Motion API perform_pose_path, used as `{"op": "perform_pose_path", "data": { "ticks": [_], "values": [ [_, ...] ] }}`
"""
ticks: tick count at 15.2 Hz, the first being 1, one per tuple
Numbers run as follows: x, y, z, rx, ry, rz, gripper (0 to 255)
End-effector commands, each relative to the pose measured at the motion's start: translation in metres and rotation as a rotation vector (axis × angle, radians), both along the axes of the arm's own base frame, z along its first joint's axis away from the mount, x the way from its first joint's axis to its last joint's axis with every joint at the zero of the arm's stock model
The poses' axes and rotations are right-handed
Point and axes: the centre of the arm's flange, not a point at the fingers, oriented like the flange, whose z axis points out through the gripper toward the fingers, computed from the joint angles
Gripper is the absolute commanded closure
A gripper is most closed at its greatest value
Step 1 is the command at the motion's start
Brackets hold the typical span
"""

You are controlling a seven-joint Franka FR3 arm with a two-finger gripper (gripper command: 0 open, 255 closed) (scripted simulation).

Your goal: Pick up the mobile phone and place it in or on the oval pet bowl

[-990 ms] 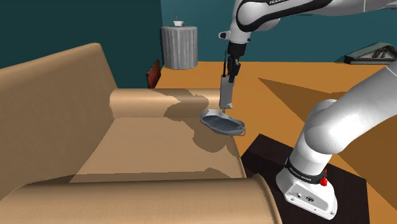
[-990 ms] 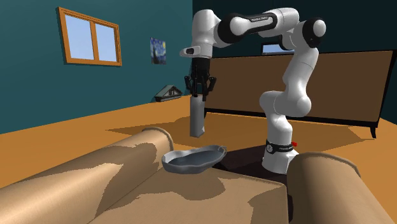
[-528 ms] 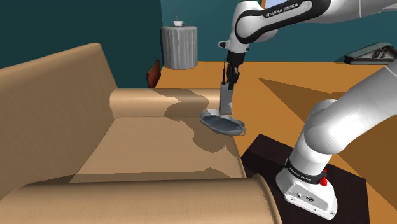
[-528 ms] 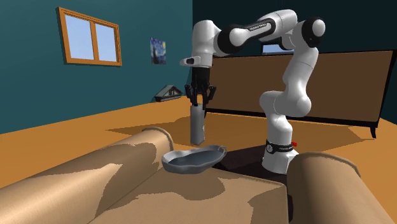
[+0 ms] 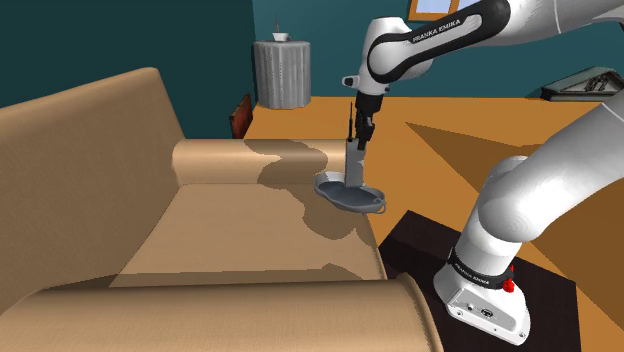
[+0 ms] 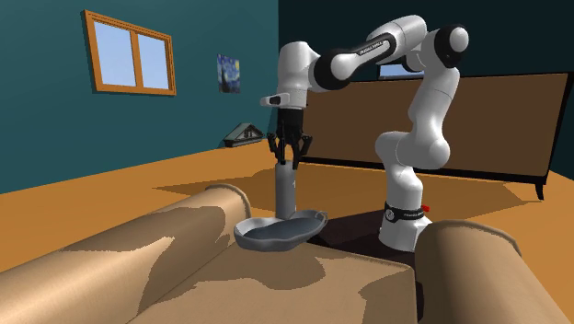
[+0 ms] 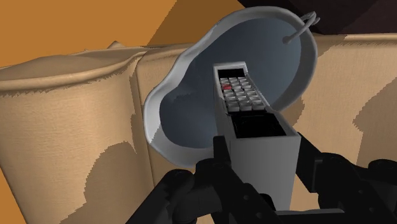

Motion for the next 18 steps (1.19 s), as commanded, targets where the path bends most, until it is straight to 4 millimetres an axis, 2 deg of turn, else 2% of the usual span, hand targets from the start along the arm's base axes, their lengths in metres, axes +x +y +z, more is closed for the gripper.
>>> {"op": "perform_pose_path", "data": {
  "ticks": [1,5,6,11,15,18],
  "values": [
    [0.0,0.0,0.0,0.0,-0.001,0.0,255],
    [0.0,0.0,0.0,0.0,-0.001,0.0,255],
    [0.0,0.0,0.0,0.0,-0.001,0.0,0],
    [0.0,0.0,0.0,0.0,-0.001,0.0,0],
    [-0.004,-0.001,0.049,0.0,-0.001,0.0,0],
    [-0.004,-0.001,0.049,0.0,-0.001,0.0,0]
  ]
}}
